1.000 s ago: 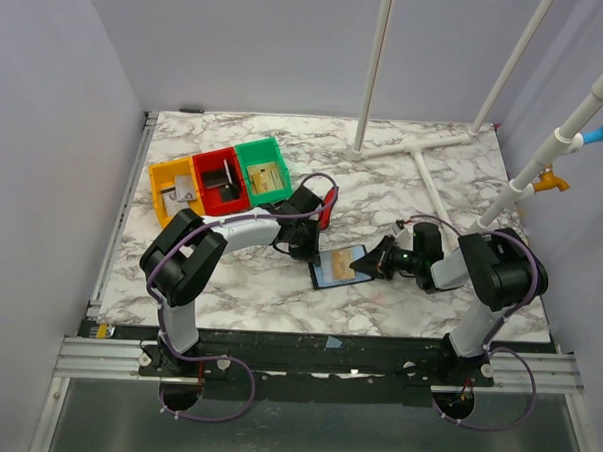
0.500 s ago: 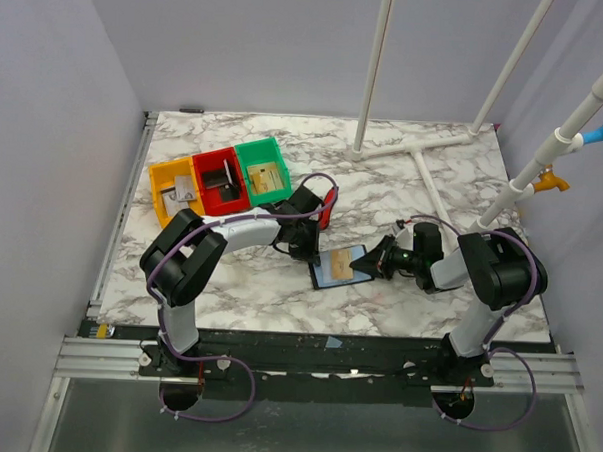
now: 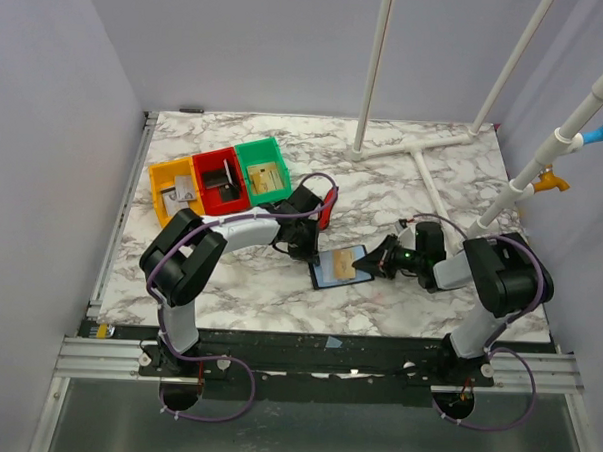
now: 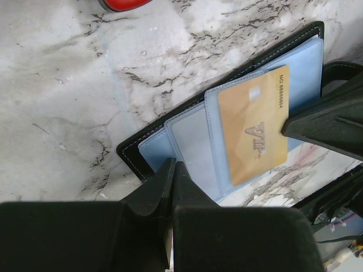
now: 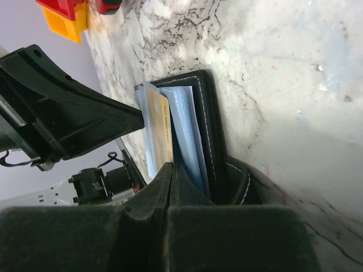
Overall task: Take the credit cards out of the card holder
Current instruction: Remove the credit card from the card holder.
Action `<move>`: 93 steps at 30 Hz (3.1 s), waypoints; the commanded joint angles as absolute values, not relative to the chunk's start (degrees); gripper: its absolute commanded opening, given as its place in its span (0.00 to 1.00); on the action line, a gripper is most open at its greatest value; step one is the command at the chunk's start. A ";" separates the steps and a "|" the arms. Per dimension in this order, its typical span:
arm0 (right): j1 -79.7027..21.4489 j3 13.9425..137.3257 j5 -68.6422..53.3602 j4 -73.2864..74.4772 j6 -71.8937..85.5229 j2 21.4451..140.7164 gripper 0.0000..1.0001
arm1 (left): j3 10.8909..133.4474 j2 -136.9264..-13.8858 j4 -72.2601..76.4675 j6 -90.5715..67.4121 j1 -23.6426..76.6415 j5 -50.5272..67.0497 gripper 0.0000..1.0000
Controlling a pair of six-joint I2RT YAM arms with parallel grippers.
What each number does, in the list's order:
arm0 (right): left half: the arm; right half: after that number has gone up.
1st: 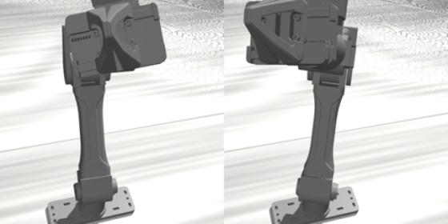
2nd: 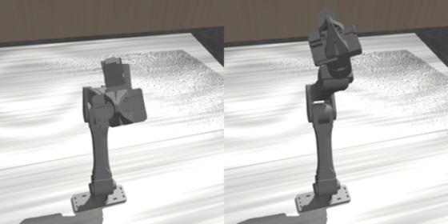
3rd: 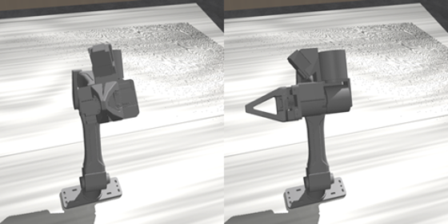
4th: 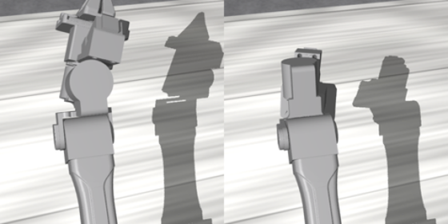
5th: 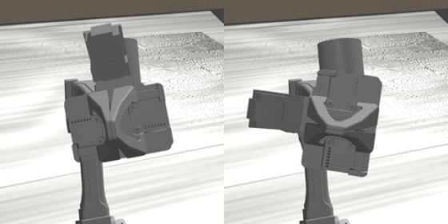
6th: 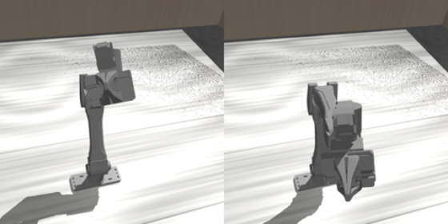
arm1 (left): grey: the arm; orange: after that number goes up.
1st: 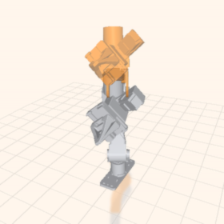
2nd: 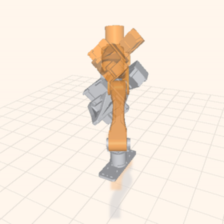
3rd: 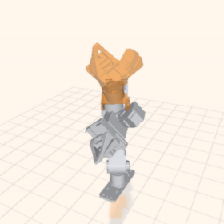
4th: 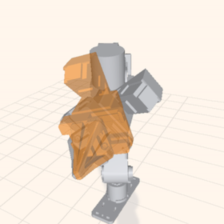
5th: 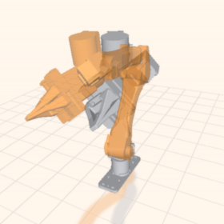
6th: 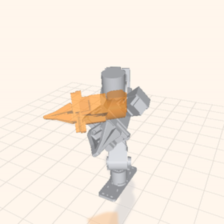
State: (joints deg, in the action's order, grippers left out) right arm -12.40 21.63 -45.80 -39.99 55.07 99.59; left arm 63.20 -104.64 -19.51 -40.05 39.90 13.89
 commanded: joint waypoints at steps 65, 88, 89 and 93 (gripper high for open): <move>-7.71 30.21 -50.30 -20.78 59.72 75.39 0.01 | 65.17 -96.94 -7.13 -51.03 35.82 36.61 0.75; -7.74 30.27 -53.64 -26.21 65.18 75.34 0.01 | 62.75 -99.35 8.27 -62.75 35.40 44.18 0.00; -7.73 30.43 -53.41 -25.59 64.69 75.17 0.01 | 62.70 -99.32 8.31 -62.75 35.42 44.17 0.00; -7.71 31.13 -52.70 -22.98 62.91 74.58 0.06 | 62.50 -99.07 8.18 -62.60 35.42 43.81 0.00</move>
